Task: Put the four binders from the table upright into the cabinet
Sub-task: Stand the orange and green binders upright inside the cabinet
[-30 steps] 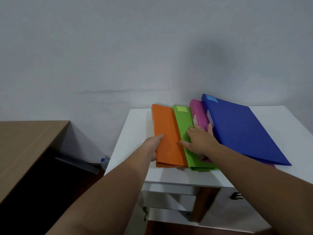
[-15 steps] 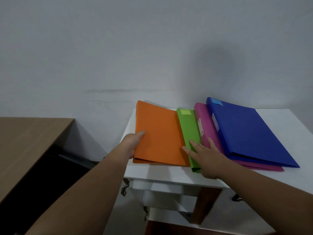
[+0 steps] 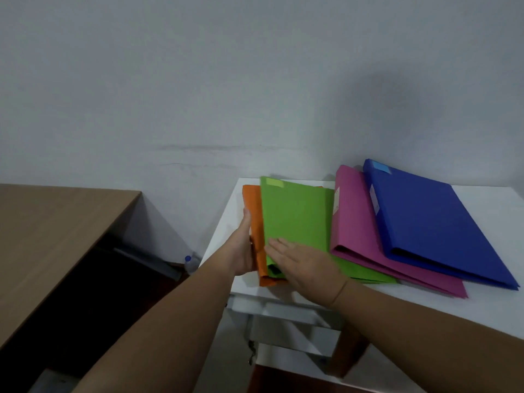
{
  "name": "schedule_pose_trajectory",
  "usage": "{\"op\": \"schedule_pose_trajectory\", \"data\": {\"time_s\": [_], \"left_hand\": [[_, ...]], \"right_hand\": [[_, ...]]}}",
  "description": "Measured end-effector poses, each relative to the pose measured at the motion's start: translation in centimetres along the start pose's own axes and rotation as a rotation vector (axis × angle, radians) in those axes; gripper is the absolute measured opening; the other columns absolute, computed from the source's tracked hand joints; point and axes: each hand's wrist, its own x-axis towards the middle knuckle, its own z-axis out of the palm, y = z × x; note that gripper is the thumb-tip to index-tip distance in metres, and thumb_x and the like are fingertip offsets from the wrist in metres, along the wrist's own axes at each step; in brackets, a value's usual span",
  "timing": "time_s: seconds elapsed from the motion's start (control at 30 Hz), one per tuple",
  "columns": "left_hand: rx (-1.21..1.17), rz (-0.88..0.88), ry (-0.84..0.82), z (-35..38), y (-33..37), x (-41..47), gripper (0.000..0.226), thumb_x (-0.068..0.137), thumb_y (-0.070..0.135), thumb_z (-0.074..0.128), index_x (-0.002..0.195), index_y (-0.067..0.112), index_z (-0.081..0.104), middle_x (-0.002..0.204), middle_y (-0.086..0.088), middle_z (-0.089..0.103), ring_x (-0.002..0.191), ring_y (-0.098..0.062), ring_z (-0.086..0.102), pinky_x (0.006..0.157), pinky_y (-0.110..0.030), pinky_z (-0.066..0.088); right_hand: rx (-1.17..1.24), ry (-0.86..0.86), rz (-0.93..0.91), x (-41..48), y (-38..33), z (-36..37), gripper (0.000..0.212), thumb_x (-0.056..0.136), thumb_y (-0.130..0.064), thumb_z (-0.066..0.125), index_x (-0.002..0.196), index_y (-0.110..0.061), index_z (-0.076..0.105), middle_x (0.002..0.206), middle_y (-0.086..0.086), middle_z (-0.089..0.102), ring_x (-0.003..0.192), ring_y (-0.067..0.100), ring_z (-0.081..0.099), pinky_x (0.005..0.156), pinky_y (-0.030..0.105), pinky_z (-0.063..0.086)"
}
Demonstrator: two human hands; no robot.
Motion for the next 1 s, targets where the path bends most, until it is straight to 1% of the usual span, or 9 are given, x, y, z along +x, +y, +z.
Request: {"op": "schedule_pose_trajectory", "data": {"time_s": [0.1, 0.23, 0.4, 0.53, 0.63, 0.73, 0.8, 0.87, 1.0], "left_hand": [[0.036, -0.018, -0.006, -0.4, 0.6, 0.3, 0.087, 0.073, 0.087, 0.043, 0.099, 0.013, 0.081, 0.104, -0.011, 0.078, 0.091, -0.027, 0.076, 0.068, -0.034, 0.061], [0.15, -0.046, 0.081, -0.5, 0.6, 0.6, 0.05, 0.081, 0.052, 0.067, 0.11, 0.011, 0.069, 0.088, -0.01, 0.079, 0.079, -0.027, 0.075, 0.068, -0.033, 0.057], [0.057, 0.07, 0.152, -1.7, 0.6, 0.4, 0.03, 0.088, 0.031, 0.064, 0.109, 0.011, 0.066, 0.079, -0.01, 0.079, 0.076, -0.026, 0.073, 0.07, -0.036, 0.057], [0.037, 0.222, 0.178, -4.5, 2.2, -1.6, 0.033, 0.087, 0.026, 0.065, 0.113, 0.006, 0.064, 0.086, -0.012, 0.079, 0.072, -0.024, 0.076, 0.062, -0.033, 0.061], [0.058, 0.459, 0.223, -6.1, 2.8, -3.1, 0.063, 0.076, 0.021, 0.072, 0.132, 0.004, 0.05, 0.117, -0.021, 0.069, 0.089, -0.029, 0.072, 0.074, -0.039, 0.059], [0.043, 0.659, 0.219, -6.3, 2.6, -3.7, 0.051, 0.075, 0.014, 0.073, 0.122, 0.02, 0.054, 0.112, -0.01, 0.072, 0.085, -0.022, 0.075, 0.066, -0.035, 0.061], [0.067, 0.729, 0.201, -6.0, 2.5, -3.6, 0.051, 0.067, 0.018, 0.078, 0.112, 0.031, 0.056, 0.105, 0.0, 0.076, 0.091, -0.02, 0.074, 0.072, -0.035, 0.061], [0.17, 0.76, 0.194, -5.8, 2.4, -3.2, 0.055, 0.062, 0.022, 0.081, 0.109, 0.038, 0.057, 0.103, 0.009, 0.076, 0.097, -0.015, 0.073, 0.075, -0.03, 0.06], [0.367, 0.729, 0.219, -6.2, 1.8, -2.2, 0.079, 0.061, 0.011, 0.08, 0.129, 0.029, 0.046, 0.114, 0.005, 0.068, 0.108, -0.015, 0.065, 0.078, -0.024, 0.056]], "right_hand": [[0.065, 0.014, -0.043, 0.8, -1.0, 1.5, 0.055, 0.069, -0.006, 0.081, 0.12, -0.001, 0.063, 0.123, 0.016, 0.066, 0.108, 0.029, 0.066, 0.079, 0.04, 0.059], [0.189, -0.085, 0.004, 0.8, -0.5, 2.2, 0.051, 0.083, -0.025, 0.071, 0.128, -0.006, 0.058, 0.131, 0.011, 0.06, 0.118, 0.024, 0.06, 0.095, 0.04, 0.052], [0.771, -0.024, 0.856, 0.9, 2.7, 1.2, 0.052, 0.095, -0.043, 0.047, 0.141, -0.019, 0.043, 0.152, 0.002, 0.038, 0.138, 0.014, 0.034, 0.115, 0.036, 0.025], [0.905, 0.041, 1.334, 2.5, 5.7, 1.1, 0.063, 0.095, -0.047, 0.041, 0.144, -0.007, 0.035, 0.151, 0.016, 0.036, 0.136, 0.03, 0.037, 0.111, 0.042, 0.031], [0.965, 0.111, 1.347, 3.3, 7.9, 0.0, 0.081, 0.088, -0.058, 0.05, 0.151, -0.02, 0.017, 0.159, 0.01, 0.02, 0.141, 0.034, 0.027, 0.111, 0.051, 0.026], [1.191, 0.125, 1.321, 4.7, 10.8, -1.4, 0.089, 0.082, -0.061, 0.056, 0.151, -0.022, 0.016, 0.159, 0.008, 0.02, 0.142, 0.034, 0.027, 0.113, 0.054, 0.024], [1.453, 0.149, 1.267, 5.7, 12.5, -2.1, 0.071, 0.087, -0.047, 0.059, 0.144, -0.011, 0.037, 0.147, 0.015, 0.043, 0.131, 0.033, 0.045, 0.11, 0.054, 0.033], [1.448, 0.228, 1.213, 6.4, 13.3, -2.7, 0.043, 0.091, -0.026, 0.056, 0.127, -0.003, 0.054, 0.128, 0.019, 0.059, 0.118, 0.035, 0.056, 0.104, 0.052, 0.04], [1.389, 0.363, 1.174, 6.4, 12.8, -2.4, 0.018, 0.086, -0.002, 0.046, 0.095, -0.01, 0.06, 0.095, 0.011, 0.064, 0.087, 0.027, 0.061, 0.077, 0.04, 0.05]]}}
